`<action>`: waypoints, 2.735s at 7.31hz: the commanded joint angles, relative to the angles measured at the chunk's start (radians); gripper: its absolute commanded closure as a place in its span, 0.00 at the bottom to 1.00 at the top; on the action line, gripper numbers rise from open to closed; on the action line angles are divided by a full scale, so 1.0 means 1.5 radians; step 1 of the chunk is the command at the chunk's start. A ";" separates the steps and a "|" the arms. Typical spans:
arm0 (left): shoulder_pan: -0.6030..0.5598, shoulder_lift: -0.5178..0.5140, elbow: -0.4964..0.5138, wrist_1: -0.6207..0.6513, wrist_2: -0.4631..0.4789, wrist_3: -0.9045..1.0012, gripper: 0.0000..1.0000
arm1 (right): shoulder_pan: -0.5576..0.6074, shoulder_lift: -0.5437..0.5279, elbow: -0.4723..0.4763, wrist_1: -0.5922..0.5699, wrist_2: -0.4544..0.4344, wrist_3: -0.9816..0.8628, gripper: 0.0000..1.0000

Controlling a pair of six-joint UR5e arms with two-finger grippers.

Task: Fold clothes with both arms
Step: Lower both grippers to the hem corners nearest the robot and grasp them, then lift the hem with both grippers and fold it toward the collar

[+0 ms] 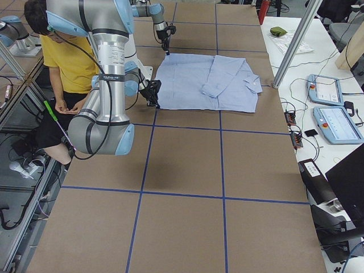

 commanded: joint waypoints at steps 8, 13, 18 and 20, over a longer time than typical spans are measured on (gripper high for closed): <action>-0.054 0.074 -0.362 0.164 -0.202 0.011 1.00 | 0.132 0.243 0.413 -0.563 0.225 0.010 1.00; -0.348 -0.151 -0.160 0.233 -0.211 0.274 1.00 | 0.372 0.309 0.244 -0.482 0.230 -0.179 1.00; -0.433 -0.303 0.122 0.199 -0.186 0.343 1.00 | 0.507 0.371 -0.106 -0.196 0.231 -0.263 1.00; -0.431 -0.320 0.237 0.123 -0.171 0.345 1.00 | 0.513 0.387 -0.244 -0.076 0.230 -0.270 1.00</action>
